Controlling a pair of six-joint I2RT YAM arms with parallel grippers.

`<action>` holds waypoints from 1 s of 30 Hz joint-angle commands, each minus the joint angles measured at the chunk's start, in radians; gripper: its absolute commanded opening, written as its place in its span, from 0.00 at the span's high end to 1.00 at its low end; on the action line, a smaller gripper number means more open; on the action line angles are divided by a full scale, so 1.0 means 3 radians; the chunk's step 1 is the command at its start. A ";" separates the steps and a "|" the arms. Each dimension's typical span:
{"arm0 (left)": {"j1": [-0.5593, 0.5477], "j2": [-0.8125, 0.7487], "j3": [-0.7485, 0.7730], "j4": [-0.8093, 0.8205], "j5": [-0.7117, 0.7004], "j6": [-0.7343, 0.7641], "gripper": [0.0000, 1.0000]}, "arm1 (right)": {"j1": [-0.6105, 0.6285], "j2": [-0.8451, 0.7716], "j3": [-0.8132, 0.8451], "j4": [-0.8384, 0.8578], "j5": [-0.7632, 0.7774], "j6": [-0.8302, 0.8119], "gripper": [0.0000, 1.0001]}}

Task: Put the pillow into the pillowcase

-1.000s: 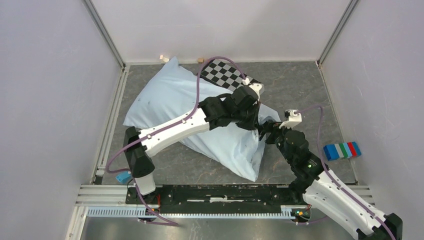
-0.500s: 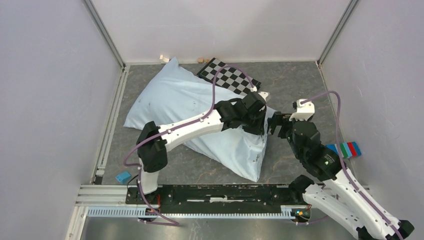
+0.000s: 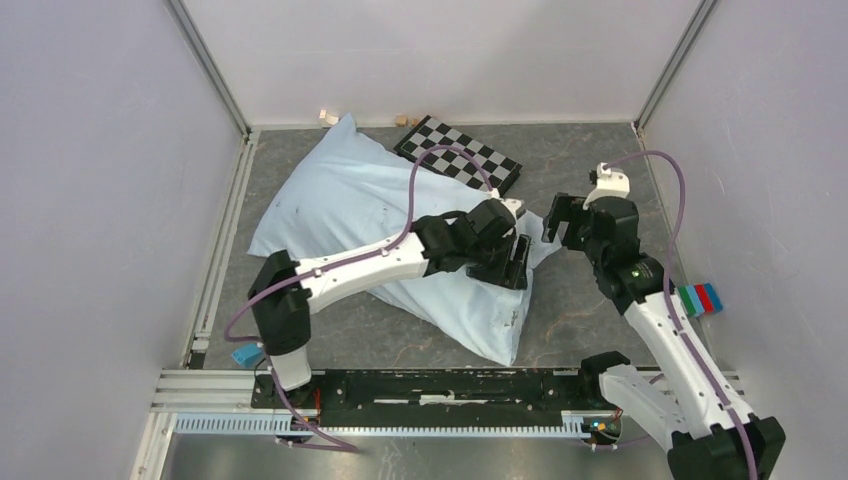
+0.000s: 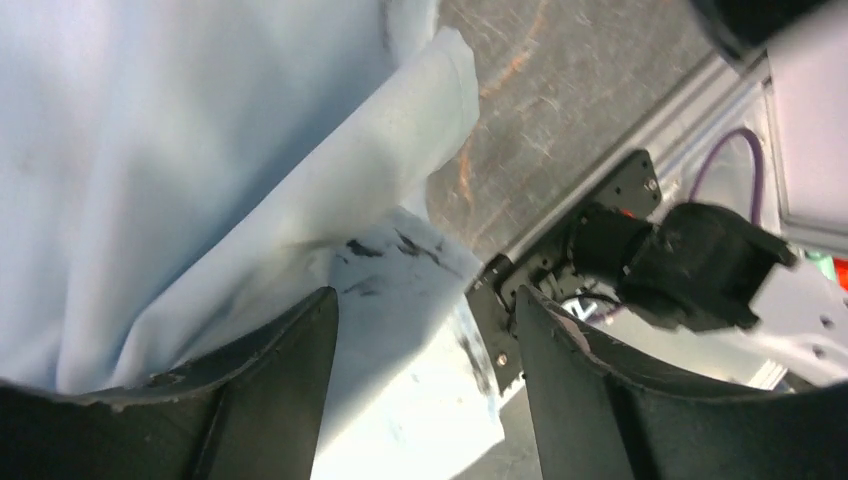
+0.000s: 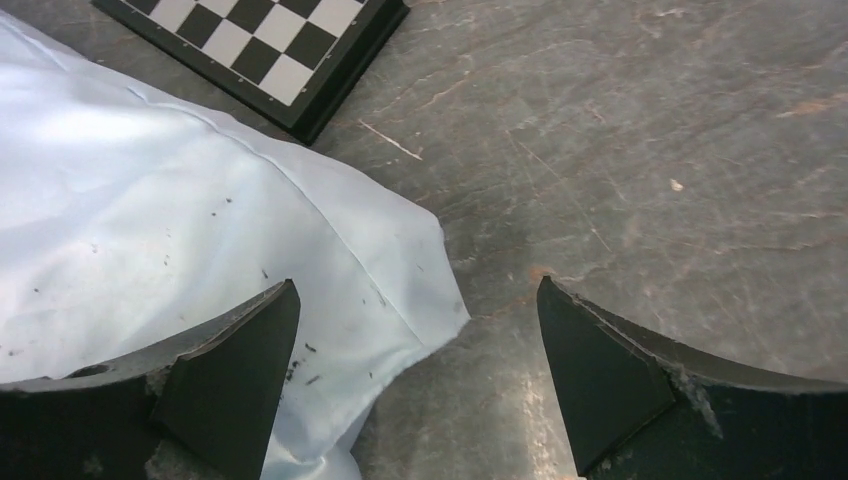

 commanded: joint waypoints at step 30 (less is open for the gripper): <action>-0.1773 0.0698 0.0509 -0.1082 -0.3186 0.0472 0.24 | -0.0559 0.0553 -0.0720 0.1112 -0.1717 0.0002 0.30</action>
